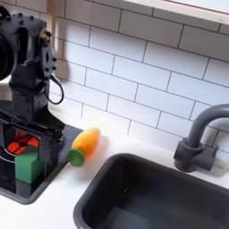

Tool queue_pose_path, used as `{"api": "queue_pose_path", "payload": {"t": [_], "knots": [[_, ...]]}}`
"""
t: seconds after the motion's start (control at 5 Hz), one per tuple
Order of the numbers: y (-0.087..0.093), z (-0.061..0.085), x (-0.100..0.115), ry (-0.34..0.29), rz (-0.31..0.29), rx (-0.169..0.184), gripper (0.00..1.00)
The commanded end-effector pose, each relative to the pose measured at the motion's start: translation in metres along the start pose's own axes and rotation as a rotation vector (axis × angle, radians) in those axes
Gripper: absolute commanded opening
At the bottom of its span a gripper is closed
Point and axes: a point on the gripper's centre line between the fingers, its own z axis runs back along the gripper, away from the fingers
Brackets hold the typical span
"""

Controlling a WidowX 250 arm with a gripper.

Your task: Reach green block

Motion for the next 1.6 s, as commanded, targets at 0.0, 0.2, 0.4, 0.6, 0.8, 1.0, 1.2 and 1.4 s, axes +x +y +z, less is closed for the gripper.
{"api": "queue_pose_path", "payload": {"t": [0.0, 0.2, 0.4, 0.6, 0.8, 1.0, 1.2, 1.4], "knots": [[0.0, -0.017, -0.006, 0.033, -0.023, -0.006, 1.0], [0.001, -0.026, -0.007, 0.044, -0.037, -0.004, 1.0], [-0.001, -0.034, -0.008, 0.055, -0.051, -0.007, 1.0], [0.006, -0.039, -0.006, 0.058, -0.038, -0.003, 1.0], [0.005, -0.044, -0.003, 0.07, -0.042, -0.008, 1.0], [-0.002, -0.047, -0.008, 0.087, -0.074, -0.02, 1.0], [-0.001, -0.046, -0.007, 0.081, -0.077, -0.014, 1.0], [0.001, -0.045, -0.003, 0.071, -0.071, -0.009, 1.0]]}}
